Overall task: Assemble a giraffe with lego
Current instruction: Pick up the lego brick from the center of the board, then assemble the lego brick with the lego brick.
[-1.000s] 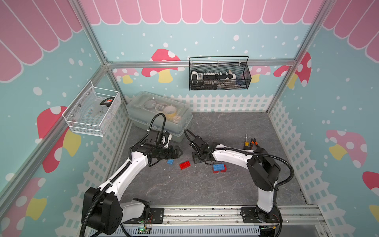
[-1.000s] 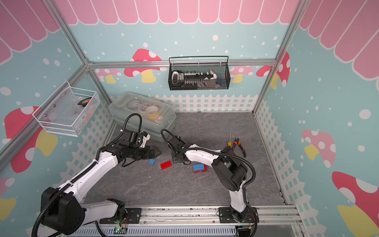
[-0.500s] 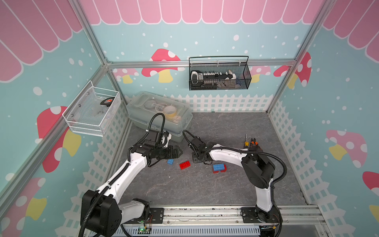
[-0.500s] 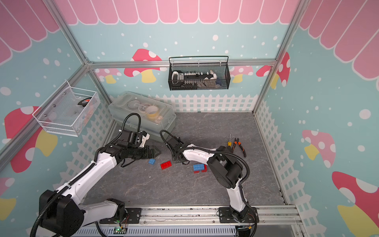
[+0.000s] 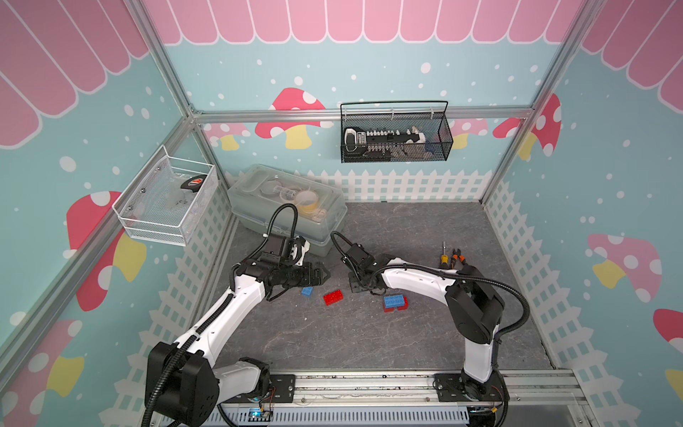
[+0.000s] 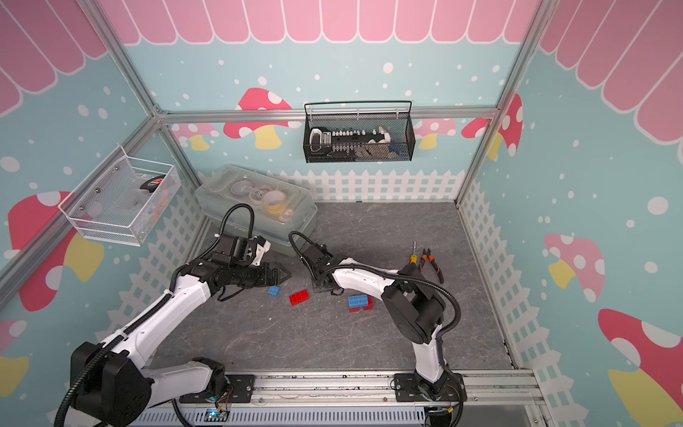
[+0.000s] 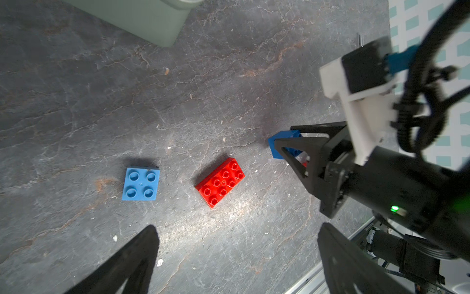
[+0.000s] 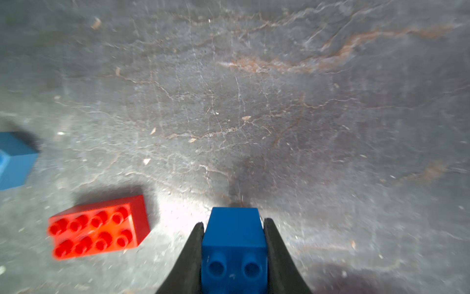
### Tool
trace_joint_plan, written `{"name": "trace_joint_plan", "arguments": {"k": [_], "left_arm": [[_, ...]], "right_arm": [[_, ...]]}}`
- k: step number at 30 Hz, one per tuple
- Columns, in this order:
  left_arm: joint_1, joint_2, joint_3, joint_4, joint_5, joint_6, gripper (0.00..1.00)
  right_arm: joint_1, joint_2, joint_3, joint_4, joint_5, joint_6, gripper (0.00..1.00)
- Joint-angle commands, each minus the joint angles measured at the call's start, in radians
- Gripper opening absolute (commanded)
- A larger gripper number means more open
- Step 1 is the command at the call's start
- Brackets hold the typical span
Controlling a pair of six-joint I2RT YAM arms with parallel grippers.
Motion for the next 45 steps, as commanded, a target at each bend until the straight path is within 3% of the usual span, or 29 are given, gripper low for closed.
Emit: {"name": "trace_joint_plan", "arguments": {"k": [1, 12, 23, 45], "left_arm": [[-0.023, 0.002, -0.005, 0.006, 0.047, 0.002, 0.97], [-0.113, 0.016, -0.005, 0.006, 0.074, 0.015, 0.97], [-0.125, 0.012, -0.002, 0.005, 0.084, 0.02, 0.97], [-0.125, 0.008, -0.005, 0.005, 0.074, 0.021, 0.97]], "right_arm": [[0.008, -0.102, -0.028, -0.054, 0.023, 0.008, 0.1], [0.008, -0.305, -0.113, -0.184, 0.033, 0.026, 0.1], [0.008, -0.458, -0.247, -0.233, 0.058, 0.077, 0.11], [0.005, -0.404, -0.315, -0.155, 0.031, 0.059, 0.11]]}}
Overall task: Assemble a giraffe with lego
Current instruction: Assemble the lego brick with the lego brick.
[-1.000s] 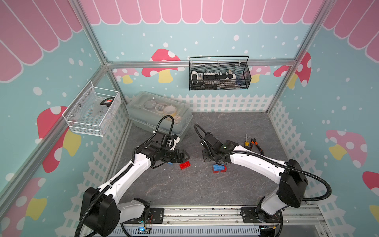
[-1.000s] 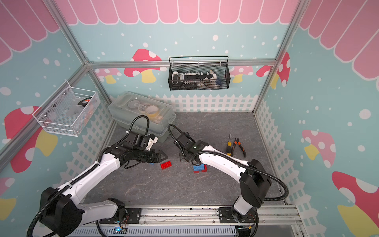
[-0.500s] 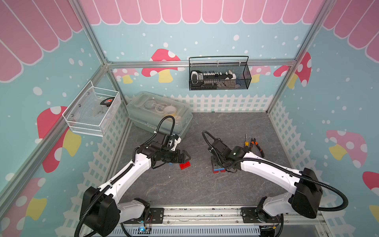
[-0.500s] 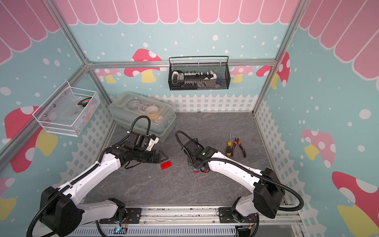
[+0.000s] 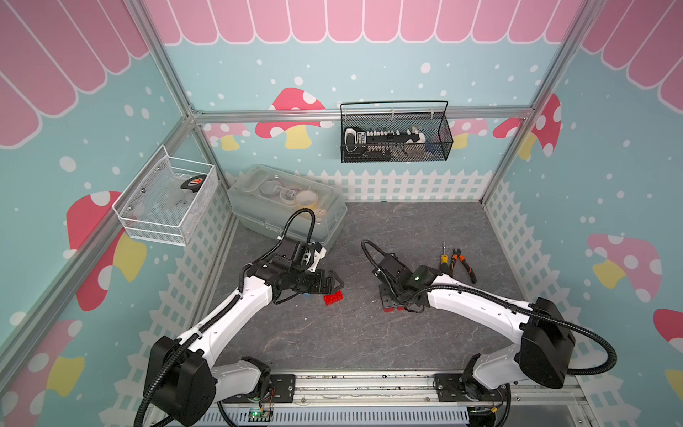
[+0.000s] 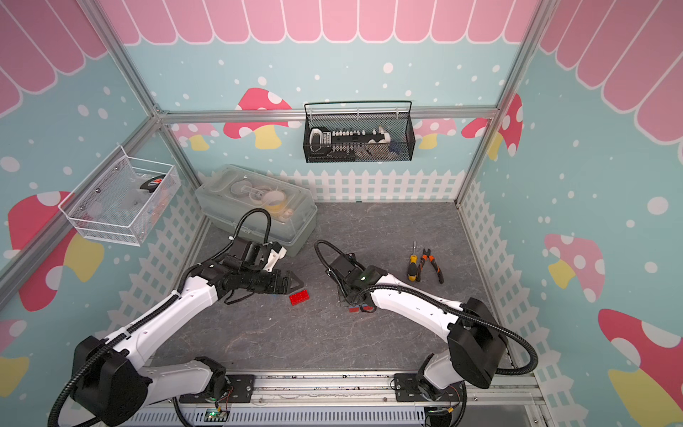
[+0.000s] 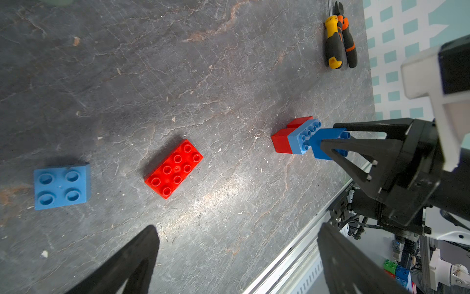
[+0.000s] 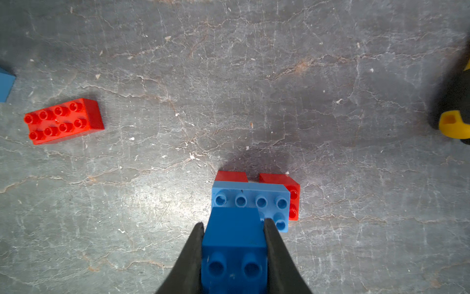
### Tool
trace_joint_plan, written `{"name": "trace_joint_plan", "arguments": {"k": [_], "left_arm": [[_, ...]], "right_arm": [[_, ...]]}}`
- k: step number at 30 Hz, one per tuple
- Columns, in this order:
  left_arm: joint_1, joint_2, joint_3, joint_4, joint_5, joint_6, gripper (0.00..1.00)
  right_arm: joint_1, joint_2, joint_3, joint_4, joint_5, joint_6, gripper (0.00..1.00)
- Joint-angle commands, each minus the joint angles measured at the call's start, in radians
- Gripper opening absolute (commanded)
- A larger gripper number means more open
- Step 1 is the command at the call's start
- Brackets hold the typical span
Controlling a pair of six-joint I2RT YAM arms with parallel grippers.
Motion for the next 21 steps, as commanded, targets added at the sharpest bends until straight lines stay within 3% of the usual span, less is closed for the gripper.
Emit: {"name": "trace_joint_plan", "arguments": {"k": [1, 21], "left_arm": [[-0.004, -0.004, -0.004, 0.004, 0.006, 0.017, 0.97], [-0.005, -0.007, -0.005, 0.004, 0.002, 0.019, 0.97]], "right_arm": [[0.005, 0.012, -0.014, 0.021, -0.002, 0.002, 0.11], [-0.001, 0.037, -0.049, 0.055, -0.014, 0.01, 0.1]]}}
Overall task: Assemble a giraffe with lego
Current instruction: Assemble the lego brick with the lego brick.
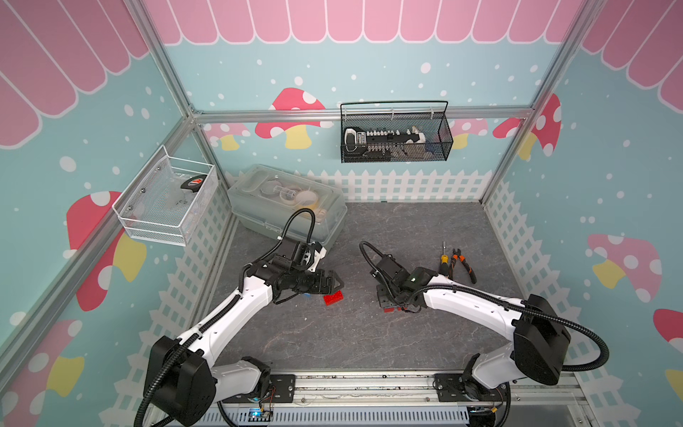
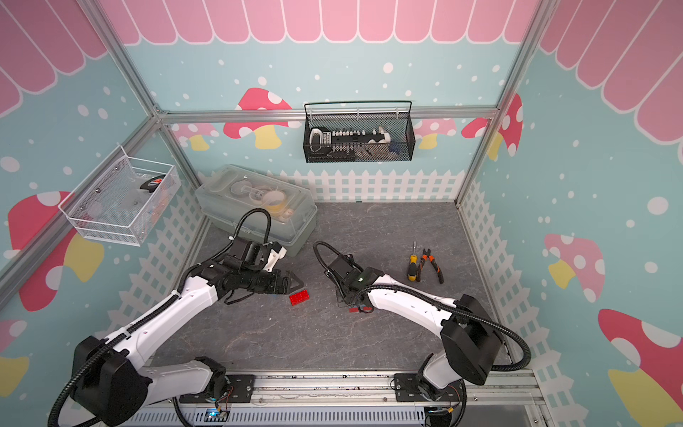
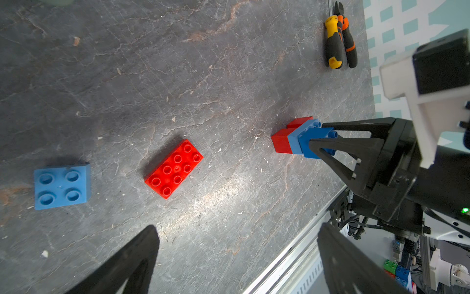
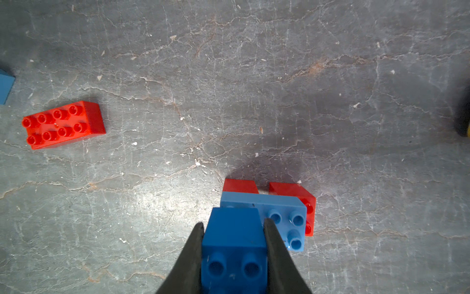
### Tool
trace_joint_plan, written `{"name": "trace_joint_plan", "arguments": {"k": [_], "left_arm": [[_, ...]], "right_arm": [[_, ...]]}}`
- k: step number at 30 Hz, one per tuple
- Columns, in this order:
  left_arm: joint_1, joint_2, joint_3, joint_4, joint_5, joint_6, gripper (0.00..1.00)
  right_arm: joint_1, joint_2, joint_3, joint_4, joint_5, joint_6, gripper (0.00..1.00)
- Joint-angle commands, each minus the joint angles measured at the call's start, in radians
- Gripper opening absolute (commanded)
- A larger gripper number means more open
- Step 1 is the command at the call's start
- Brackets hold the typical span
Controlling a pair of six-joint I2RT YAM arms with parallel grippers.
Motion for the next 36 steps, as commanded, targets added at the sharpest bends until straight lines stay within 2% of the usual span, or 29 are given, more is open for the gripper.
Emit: {"name": "trace_joint_plan", "arguments": {"k": [1, 16, 36], "left_arm": [[-0.004, -0.007, -0.005, 0.004, 0.002, 0.02, 0.97], [-0.004, -0.007, -0.007, 0.004, -0.001, 0.019, 0.97], [-0.004, -0.012, -0.007, 0.004, -0.004, 0.021, 0.97]], "right_arm": [[-0.002, 0.006, -0.037, -0.011, -0.002, 0.014, 0.1], [-0.012, -0.037, -0.072, -0.016, -0.013, 0.035, 0.1], [-0.022, 0.07, -0.043, -0.083, -0.062, -0.008, 0.1]]}}
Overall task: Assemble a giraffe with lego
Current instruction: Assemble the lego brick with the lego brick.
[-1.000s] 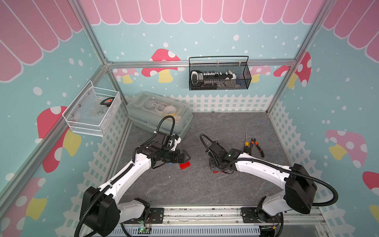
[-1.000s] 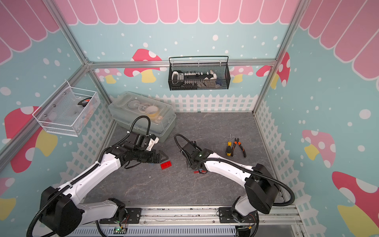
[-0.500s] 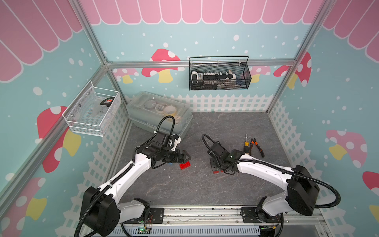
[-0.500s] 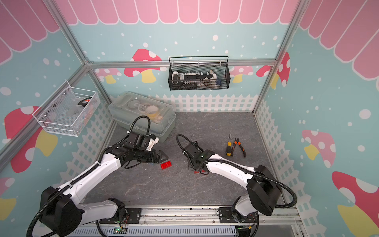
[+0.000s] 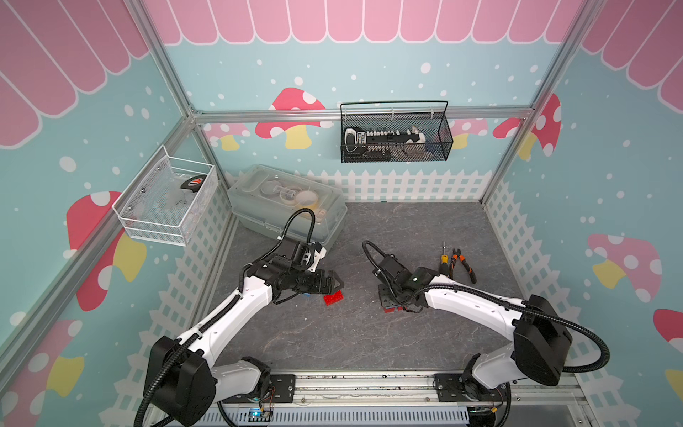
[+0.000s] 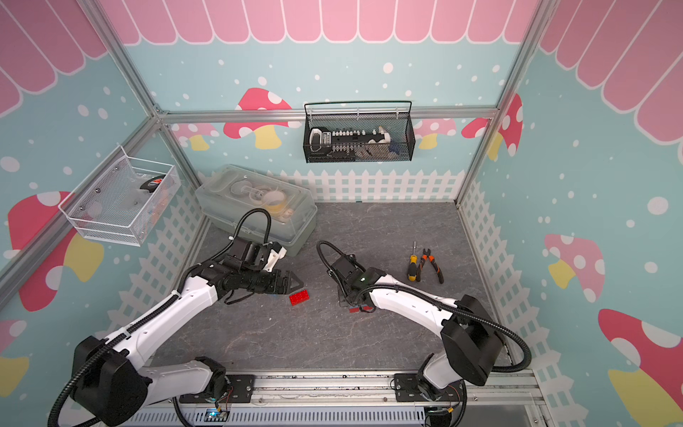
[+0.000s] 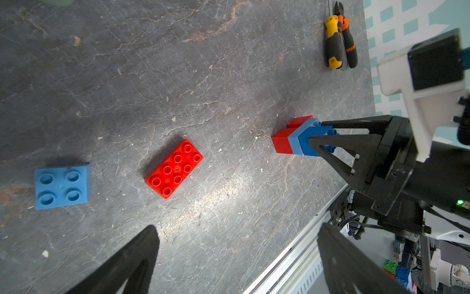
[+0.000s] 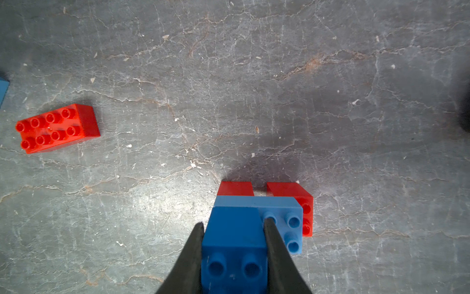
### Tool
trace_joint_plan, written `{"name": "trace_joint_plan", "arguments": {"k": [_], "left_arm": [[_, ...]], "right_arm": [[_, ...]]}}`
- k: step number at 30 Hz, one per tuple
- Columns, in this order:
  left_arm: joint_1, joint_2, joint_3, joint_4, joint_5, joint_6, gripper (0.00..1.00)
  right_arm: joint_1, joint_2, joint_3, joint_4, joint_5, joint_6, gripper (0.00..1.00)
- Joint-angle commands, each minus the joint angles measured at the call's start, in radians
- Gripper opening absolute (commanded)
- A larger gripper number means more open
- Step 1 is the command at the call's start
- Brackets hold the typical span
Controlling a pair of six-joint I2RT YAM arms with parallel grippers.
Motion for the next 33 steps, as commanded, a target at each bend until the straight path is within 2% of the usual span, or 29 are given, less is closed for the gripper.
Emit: {"name": "trace_joint_plan", "arguments": {"k": [1, 12, 25, 33], "left_arm": [[-0.003, -0.012, -0.008, 0.004, -0.005, 0.02, 0.97], [-0.004, -0.008, -0.005, 0.003, -0.011, 0.022, 0.97], [-0.004, -0.005, -0.005, 0.002, -0.011, 0.021, 0.97], [-0.004, -0.001, -0.002, 0.002, -0.001, 0.016, 0.97]], "right_arm": [[-0.001, 0.073, -0.03, -0.094, -0.043, -0.008, 0.1], [0.0, 0.081, -0.09, -0.082, -0.042, 0.0, 0.09], [0.0, 0.09, -0.071, -0.1, -0.036, -0.02, 0.11], [0.0, 0.033, -0.027, -0.089, -0.004, -0.04, 0.25]]}}
